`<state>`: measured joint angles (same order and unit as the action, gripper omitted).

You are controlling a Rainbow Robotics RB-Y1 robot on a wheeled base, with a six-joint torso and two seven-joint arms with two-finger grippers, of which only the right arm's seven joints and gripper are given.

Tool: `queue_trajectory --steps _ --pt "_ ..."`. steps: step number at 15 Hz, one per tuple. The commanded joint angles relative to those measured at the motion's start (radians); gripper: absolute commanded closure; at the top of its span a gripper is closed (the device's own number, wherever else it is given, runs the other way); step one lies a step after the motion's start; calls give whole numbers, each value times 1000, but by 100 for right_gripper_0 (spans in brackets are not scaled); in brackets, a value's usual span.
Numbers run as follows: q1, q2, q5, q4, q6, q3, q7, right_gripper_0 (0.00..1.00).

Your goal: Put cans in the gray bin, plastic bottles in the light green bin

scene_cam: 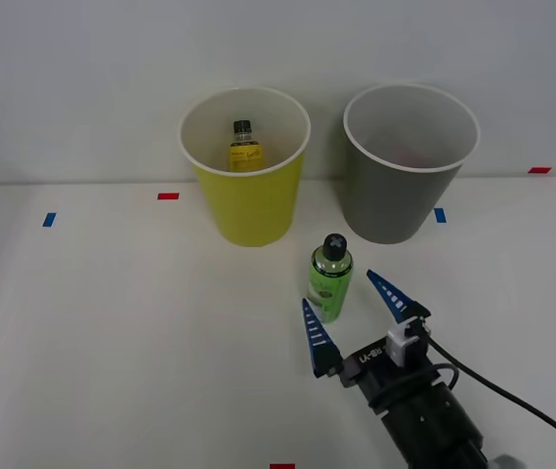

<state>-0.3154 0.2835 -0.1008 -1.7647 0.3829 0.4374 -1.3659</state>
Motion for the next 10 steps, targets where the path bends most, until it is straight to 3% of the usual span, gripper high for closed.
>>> queue_trajectory --steps 1,10 --pt "75 -87 -27 133 71 -23 -6 0" --pt "122 -101 -63 140 11 -46 -2 0"
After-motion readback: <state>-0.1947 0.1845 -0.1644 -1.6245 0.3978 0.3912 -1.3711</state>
